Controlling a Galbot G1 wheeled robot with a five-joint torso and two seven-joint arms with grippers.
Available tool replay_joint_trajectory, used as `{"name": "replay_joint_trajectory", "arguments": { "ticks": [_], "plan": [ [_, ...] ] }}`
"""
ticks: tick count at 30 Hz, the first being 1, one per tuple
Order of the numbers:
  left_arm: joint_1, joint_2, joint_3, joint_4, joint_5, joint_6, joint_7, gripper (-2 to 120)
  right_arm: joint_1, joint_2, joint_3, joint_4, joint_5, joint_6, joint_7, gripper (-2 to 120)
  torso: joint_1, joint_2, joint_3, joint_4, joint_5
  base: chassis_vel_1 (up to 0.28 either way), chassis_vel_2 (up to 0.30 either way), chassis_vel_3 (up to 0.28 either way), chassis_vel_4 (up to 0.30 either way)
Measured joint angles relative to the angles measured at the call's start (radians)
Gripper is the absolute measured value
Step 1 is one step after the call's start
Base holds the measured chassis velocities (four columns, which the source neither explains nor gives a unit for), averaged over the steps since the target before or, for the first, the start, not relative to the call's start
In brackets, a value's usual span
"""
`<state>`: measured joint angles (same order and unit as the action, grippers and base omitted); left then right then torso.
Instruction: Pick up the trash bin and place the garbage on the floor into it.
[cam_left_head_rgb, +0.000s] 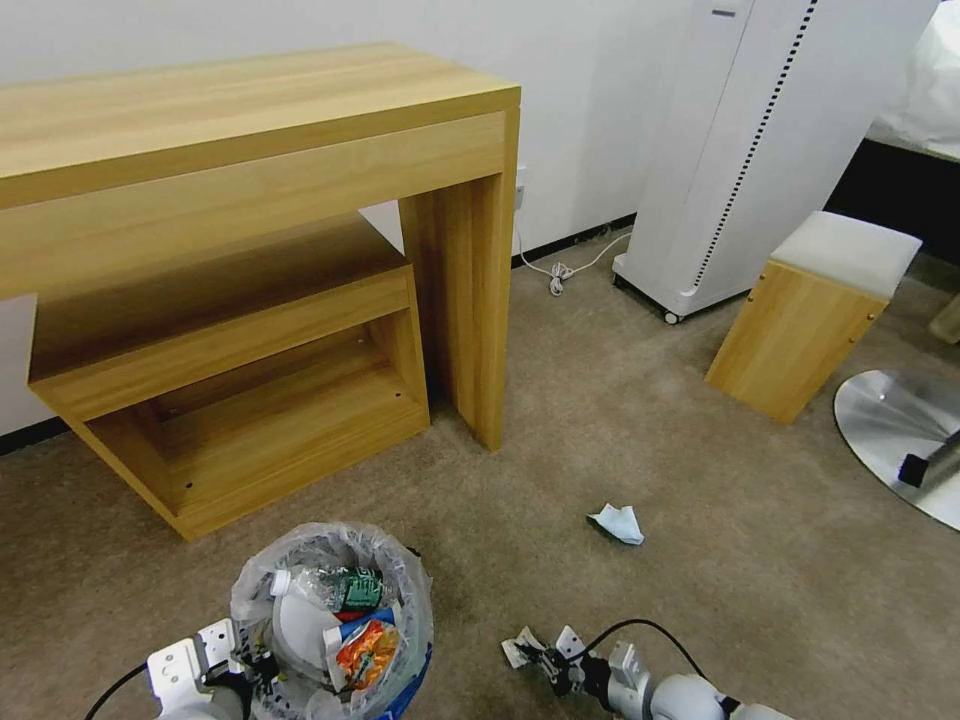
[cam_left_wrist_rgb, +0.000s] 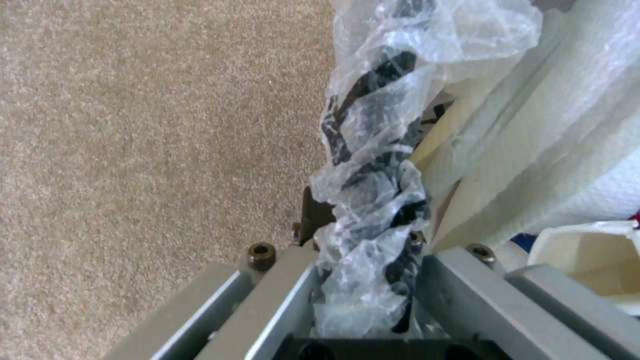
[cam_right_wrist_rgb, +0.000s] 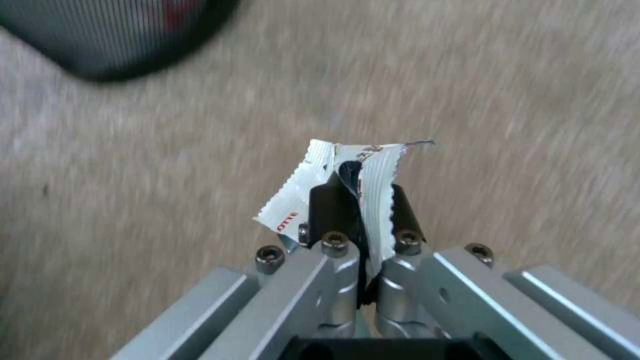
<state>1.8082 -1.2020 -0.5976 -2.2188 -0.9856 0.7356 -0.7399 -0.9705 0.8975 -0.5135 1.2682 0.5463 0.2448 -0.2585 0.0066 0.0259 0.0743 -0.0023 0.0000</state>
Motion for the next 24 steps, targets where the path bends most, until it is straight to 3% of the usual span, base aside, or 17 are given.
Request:
{"name": "replay_joint_trajectory", "arguments": {
  "ticks": [5, 7, 9, 11, 17, 24],
  "plan": [
    [0.007, 0.005, -0.004, 0.0, -0.007, 0.0, 0.0, 0, 0.019, -0.013, 0.034, 0.052, -0.008, 0.035, -0.02, 0, 0.0, 0.0, 0.0, -0.0001, 0.0, 0.0, 0.0, 0.0, 0.0],
    [0.017, 0.015, -0.017, -0.006, -0.021, 0.0, 0.001, 0, 0.052, -0.018, 0.09, 0.089, -0.015, 0.128, -0.113, 0, 0.0, 0.0, 0.0, -0.0003, -0.0003, 0.0, 0.0, 0.0, 0.0],
    [0.019, 0.017, -0.019, -0.007, -0.023, 0.0, 0.001, 0, 0.062, -0.018, 0.1, 0.099, -0.007, 0.15, -0.138, 0, 0.0, 0.0, 0.0, -0.0002, -0.0005, 0.0, 0.0, 0.0, 0.0],
    [0.027, 0.028, -0.033, -0.015, -0.039, 0.002, 0.002, 0, 0.115, -0.024, 0.122, 0.164, 0.092, 0.198, -0.247, 0, 0.0, -0.001, 0.0, -0.0002, -0.0016, 0.0, 0.0, 0.0, 0.0],
    [0.035, 0.043, -0.048, -0.028, -0.058, 0.005, -0.001, 0, 0.237, -0.032, 0.088, 0.255, 0.279, 0.197, -0.368, 0, 0.0, -0.001, 0.001, 0.0, -0.0026, 0.0, 0.0, 0.0, 0.0],
    [0.031, 0.04, -0.044, -0.039, -0.072, 0.007, -0.019, 0, 0.31, -0.004, -0.01, 0.295, 0.383, 0.165, -0.423, 0, 0.0, -0.001, 0.0, -0.0001, -0.0012, 0.0, 0.0, 0.0, 0.0]
  ]
}}
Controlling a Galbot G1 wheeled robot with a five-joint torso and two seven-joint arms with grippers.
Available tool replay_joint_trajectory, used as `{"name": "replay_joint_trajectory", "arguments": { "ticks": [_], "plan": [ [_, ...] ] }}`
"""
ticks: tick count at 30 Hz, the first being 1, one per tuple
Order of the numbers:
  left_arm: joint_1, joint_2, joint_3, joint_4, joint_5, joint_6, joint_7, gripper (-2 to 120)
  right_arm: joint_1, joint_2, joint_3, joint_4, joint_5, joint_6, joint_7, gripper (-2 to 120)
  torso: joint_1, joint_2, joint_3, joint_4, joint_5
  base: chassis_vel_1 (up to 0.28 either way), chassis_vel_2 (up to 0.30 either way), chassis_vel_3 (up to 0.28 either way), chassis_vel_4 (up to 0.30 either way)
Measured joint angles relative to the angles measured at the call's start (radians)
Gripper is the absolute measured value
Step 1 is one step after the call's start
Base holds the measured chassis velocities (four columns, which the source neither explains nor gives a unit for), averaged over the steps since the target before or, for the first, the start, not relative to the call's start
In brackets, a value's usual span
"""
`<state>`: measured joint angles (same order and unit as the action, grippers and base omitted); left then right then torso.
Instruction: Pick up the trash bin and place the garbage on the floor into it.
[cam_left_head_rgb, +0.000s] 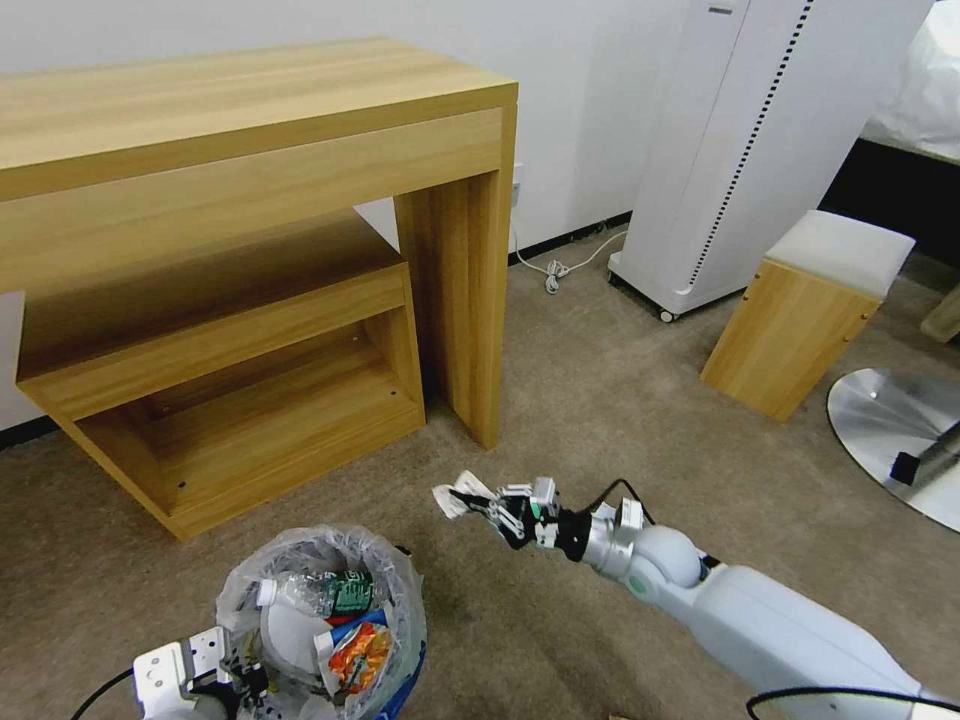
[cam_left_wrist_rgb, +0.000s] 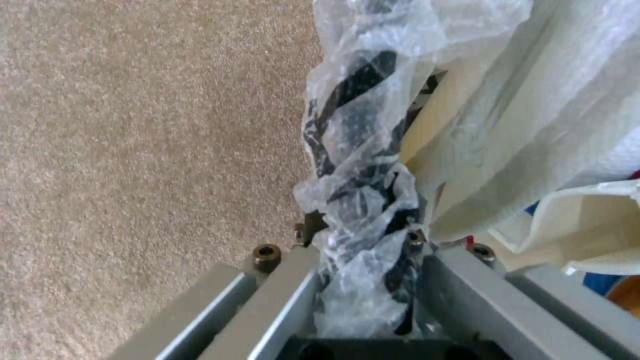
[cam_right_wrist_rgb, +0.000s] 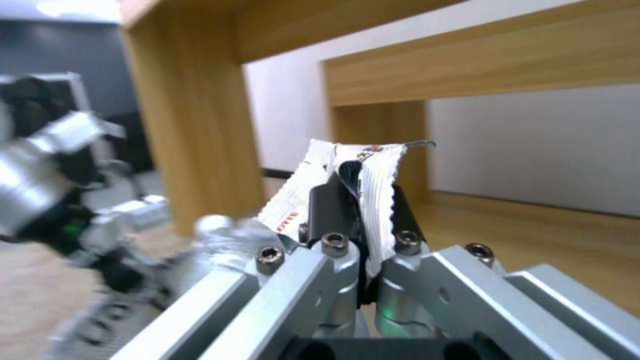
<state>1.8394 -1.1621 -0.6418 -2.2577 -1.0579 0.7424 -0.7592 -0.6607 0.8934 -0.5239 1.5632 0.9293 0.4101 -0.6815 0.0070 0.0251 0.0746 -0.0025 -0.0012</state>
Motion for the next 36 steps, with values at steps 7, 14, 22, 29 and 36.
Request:
{"name": "replay_joint_trajectory", "arguments": {
  "ticks": [7, 14, 22, 29, 36],
  "plan": [
    [-0.004, 0.004, -0.005, -0.011, -0.019, 0.001, -0.011, 0, 0.045, 0.049, -0.145, -0.036, -0.002, -0.012, -0.017, 0, 0.0, 0.0, 0.0, 0.0002, 0.0003, 0.0, 0.0, 0.0, 0.0],
    [-0.007, 0.024, -0.025, -0.035, -0.058, 0.001, -0.032, 0, 0.072, 0.101, -0.238, -0.085, -0.032, -0.011, 0.005, 0, 0.0, 0.001, 0.0, 0.0002, 0.0009, 0.0, 0.0, 0.0, 0.0],
    [-0.023, 0.025, -0.021, -0.032, -0.063, -0.009, -0.034, 0, 0.087, 0.136, -0.289, -0.102, -0.065, -0.003, 0.106, 0, 0.0, 0.001, 0.0, 0.0003, 0.0011, 0.0, 0.0, 0.0, 0.0],
    [-0.026, 0.026, -0.021, -0.034, -0.067, -0.01, -0.033, 0, 0.091, 0.144, -0.303, -0.104, -0.093, -0.032, 0.165, 15, 0.0, 0.001, 0.0, 0.0003, 0.0011, 0.0, 0.0, 0.0, 0.0],
    [-0.017, 0.029, -0.034, -0.047, -0.069, -0.012, -0.031, 0, 0.091, 0.132, -0.287, -0.098, -0.102, -0.051, 0.16, 41, 0.0, 0.001, 0.0, 0.0003, 0.0013, 0.0, 0.0, 0.0, 0.0]
  ]
}}
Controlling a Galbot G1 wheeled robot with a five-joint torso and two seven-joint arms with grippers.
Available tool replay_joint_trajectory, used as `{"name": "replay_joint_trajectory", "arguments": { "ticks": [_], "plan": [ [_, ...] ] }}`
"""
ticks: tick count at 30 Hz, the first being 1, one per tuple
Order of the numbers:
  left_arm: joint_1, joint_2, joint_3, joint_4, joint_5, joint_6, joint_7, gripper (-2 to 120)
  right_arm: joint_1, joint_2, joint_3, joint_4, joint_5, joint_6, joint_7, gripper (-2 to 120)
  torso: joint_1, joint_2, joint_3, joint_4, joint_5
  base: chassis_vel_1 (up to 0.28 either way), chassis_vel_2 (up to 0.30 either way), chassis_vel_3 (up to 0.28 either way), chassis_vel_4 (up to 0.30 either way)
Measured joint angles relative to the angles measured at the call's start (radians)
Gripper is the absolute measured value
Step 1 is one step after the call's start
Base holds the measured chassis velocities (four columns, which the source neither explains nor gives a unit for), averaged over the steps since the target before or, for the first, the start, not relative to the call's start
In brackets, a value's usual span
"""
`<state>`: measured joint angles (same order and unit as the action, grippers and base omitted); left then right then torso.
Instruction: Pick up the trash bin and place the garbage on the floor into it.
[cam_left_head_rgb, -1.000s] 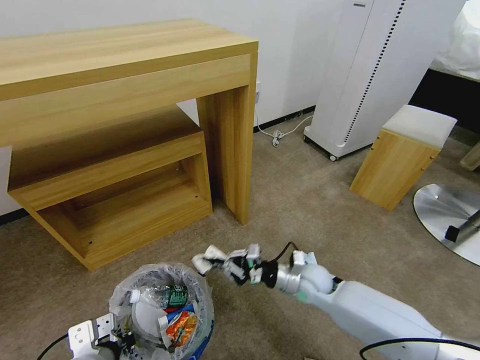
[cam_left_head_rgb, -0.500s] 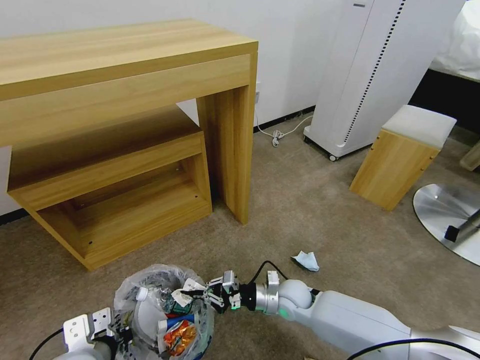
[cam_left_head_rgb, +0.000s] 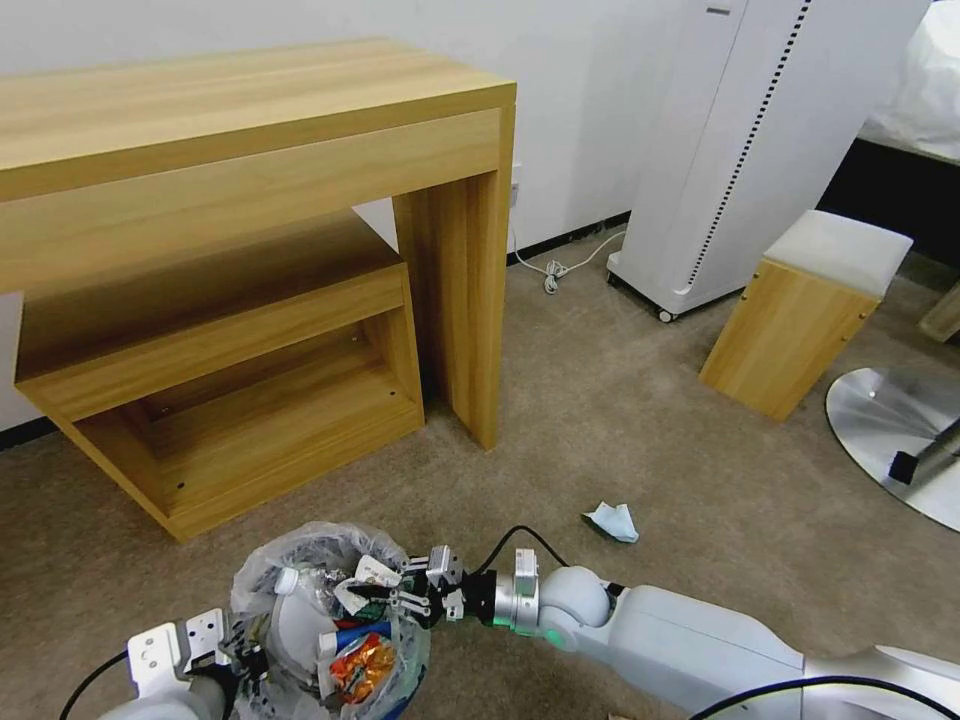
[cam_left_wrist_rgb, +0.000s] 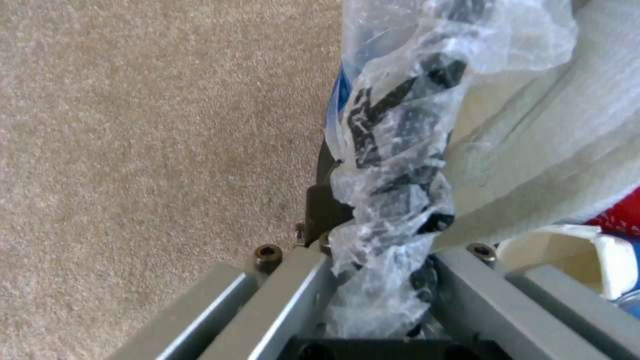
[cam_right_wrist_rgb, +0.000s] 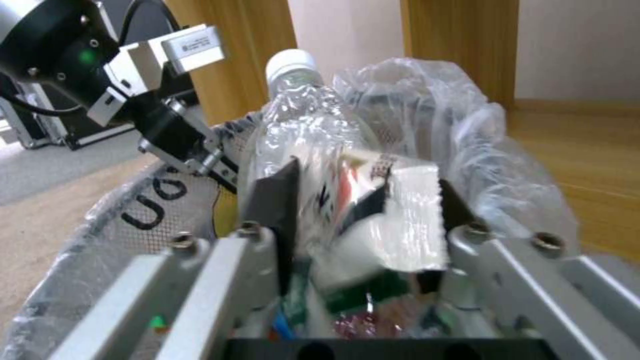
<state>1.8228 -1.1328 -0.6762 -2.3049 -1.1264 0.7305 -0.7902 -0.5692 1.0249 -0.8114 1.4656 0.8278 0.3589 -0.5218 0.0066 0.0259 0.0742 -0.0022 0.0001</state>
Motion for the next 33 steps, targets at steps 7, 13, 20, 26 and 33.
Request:
{"name": "replay_joint_trajectory", "arguments": {
  "ticks": [7, 13, 20, 26, 33],
  "plan": [
    [0.004, -0.01, 0.0, -0.008, 0.005, 0.0, 0.001, 0, -0.007, -0.011, 0.012, 0.009, -0.008, -0.006, -0.029, 69, 0.0, 0.0, 0.0, 0.0, 0.0, 0.0, 0.0, 0.0, 0.0],
    [0.006, -0.021, 0.003, -0.01, 0.015, 0.001, 0.005, 0, -0.006, -0.017, 0.02, 0.011, -0.006, -0.005, -0.041, 89, 0.0, 0.0, 0.0, 0.0, -0.0001, 0.0, 0.0, 0.0, 0.0],
    [0.007, -0.033, 0.007, -0.016, 0.027, 0.004, 0.01, 0, 0.009, -0.015, 0.016, 0.015, -0.001, -0.001, -0.039, 100, 0.0, 0.0, 0.0, 0.0, 0.0, 0.0, 0.0, 0.0, 0.0],
    [0.009, -0.045, 0.01, -0.016, 0.039, 0.004, 0.011, 0, 0.031, 0.0, -0.011, 0.016, 0.007, 0.006, -0.041, 100, 0.0, 0.0, 0.0, 0.0, 0.0, 0.0, 0.0, 0.0, 0.0],
    [0.003, -0.051, 0.014, -0.012, 0.039, 0.005, 0.012, 0, 0.097, 0.013, -0.047, 0.036, 0.036, 0.02, -0.091, 100, 0.0, 0.0, 0.0, 0.0, -0.0001, 0.0, 0.0, 0.0, 0.0]
  ]
}}
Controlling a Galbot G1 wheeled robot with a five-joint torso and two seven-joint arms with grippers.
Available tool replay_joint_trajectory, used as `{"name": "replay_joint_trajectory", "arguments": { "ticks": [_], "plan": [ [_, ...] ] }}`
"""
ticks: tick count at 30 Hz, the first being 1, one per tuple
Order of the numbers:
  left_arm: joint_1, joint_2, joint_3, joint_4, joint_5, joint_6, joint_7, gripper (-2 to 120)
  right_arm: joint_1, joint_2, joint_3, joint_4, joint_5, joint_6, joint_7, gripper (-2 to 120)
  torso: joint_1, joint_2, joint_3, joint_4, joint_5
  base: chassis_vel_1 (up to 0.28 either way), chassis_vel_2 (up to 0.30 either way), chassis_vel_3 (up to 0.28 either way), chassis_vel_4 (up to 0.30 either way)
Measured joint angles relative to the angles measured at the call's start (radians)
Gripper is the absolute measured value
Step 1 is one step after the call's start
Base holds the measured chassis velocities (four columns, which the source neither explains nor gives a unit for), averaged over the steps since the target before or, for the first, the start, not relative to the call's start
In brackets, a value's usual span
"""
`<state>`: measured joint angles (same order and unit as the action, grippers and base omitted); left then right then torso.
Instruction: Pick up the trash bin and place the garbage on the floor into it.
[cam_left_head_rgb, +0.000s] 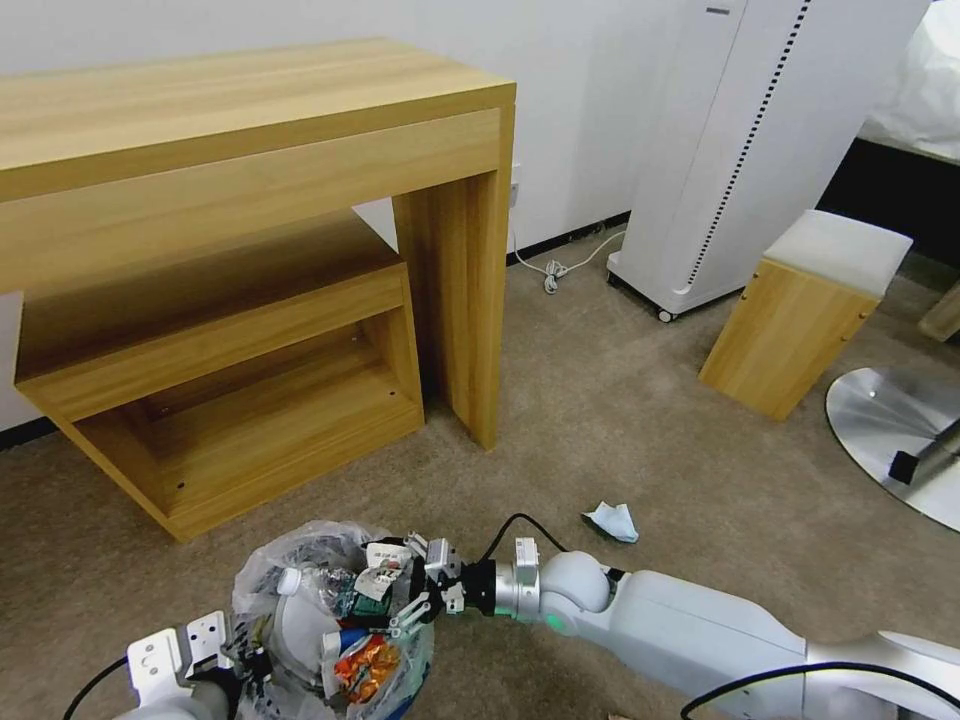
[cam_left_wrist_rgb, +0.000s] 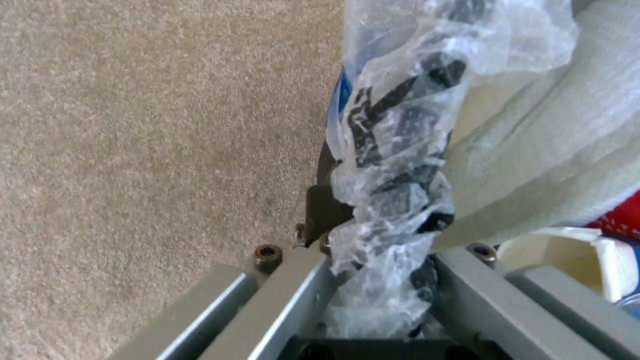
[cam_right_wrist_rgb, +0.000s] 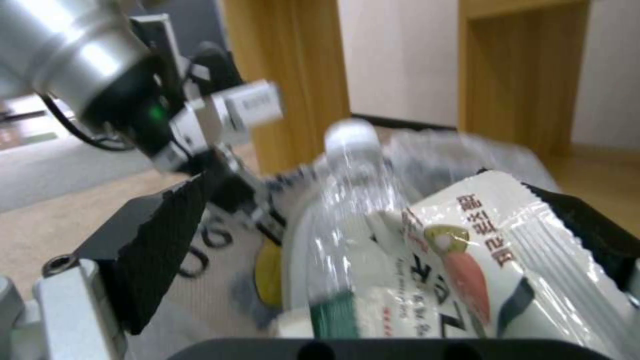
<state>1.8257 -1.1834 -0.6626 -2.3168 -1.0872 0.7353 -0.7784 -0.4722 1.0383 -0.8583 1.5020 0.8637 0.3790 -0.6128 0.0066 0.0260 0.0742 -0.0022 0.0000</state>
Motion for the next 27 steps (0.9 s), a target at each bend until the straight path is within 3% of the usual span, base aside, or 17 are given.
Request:
{"name": "replay_joint_trajectory", "arguments": {
  "ticks": [11, 17, 27],
  "plan": [
    [-0.005, -0.015, 0.006, 0.001, 0.009, 0.0, 0.0, 0, 0.113, 0.047, -0.068, 0.002, 0.058, -0.02, -0.056, 100, 0.0, 0.0, 0.0, 0.0, 0.0, 0.0, 0.0, 0.0, 0.0],
    [-0.01, -0.02, 0.006, -0.002, 0.009, 0.0, -0.001, 0, 0.216, 0.062, -0.158, 0.002, 0.06, -0.039, -0.116, 100, 0.0, 0.0, 0.0, 0.0, -0.0001, 0.0, 0.0, 0.0, 0.0],
    [-0.019, -0.03, 0.008, 0.0, 0.012, 0.0, -0.002, 0, 0.236, 0.118, -0.194, -0.011, 0.076, -0.036, -0.062, 100, 0.0, 0.0, 0.0, 0.0, 0.0, 0.0, 0.0, 0.0, 0.0]
  ]
}}
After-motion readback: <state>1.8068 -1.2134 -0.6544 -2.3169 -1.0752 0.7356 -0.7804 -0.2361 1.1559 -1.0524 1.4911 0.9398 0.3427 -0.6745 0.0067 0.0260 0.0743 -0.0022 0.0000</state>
